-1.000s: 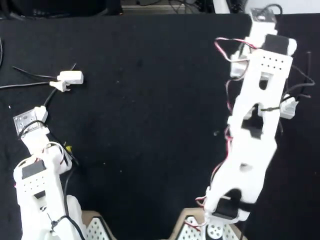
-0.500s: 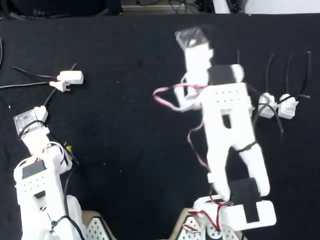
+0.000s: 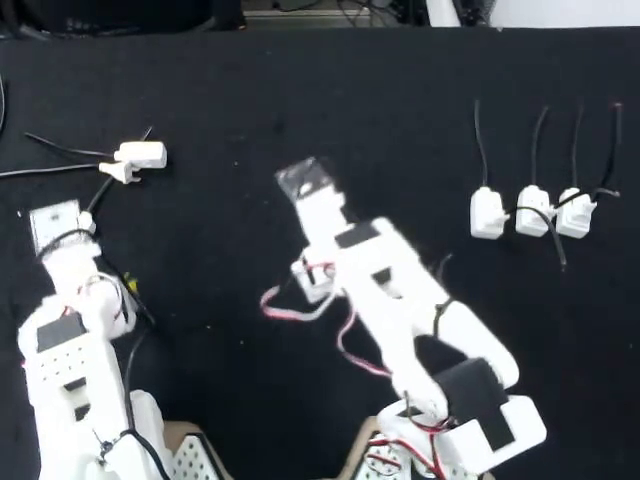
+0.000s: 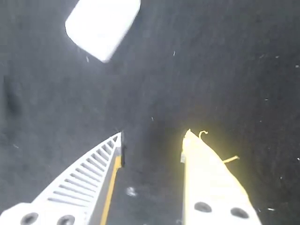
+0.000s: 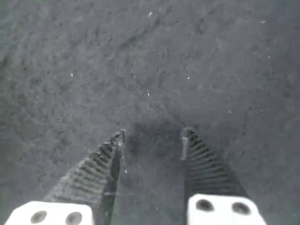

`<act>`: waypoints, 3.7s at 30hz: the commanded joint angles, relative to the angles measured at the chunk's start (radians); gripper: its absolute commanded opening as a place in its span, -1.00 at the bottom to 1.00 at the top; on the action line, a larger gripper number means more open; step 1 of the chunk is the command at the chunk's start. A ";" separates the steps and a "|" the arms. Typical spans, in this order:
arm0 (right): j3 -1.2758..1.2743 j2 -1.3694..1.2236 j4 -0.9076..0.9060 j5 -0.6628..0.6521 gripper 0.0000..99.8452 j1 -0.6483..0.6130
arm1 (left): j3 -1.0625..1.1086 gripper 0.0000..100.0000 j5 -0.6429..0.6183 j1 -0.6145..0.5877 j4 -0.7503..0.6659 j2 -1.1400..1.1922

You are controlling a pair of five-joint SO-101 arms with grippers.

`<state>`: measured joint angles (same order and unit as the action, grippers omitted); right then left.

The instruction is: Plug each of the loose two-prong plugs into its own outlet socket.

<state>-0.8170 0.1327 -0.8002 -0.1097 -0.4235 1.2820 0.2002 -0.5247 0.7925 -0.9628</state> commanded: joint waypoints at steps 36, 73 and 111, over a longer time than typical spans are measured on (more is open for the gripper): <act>-0.076 0.041 0.126 0.005 -0.72 -0.023 | -1.965 -0.48 0.635 -0.107 0.695 1.640; -0.076 0.041 0.123 -0.035 -0.72 -0.023 | -1.411 -0.94 0.408 -0.269 0.962 1.244; -0.074 0.050 0.118 -0.035 -0.72 0.061 | -0.501 -0.60 0.552 0.013 0.353 0.519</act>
<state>-0.8968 0.1343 -0.6897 -0.1358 -0.3928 0.6790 0.7020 -0.4542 1.3096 -0.4196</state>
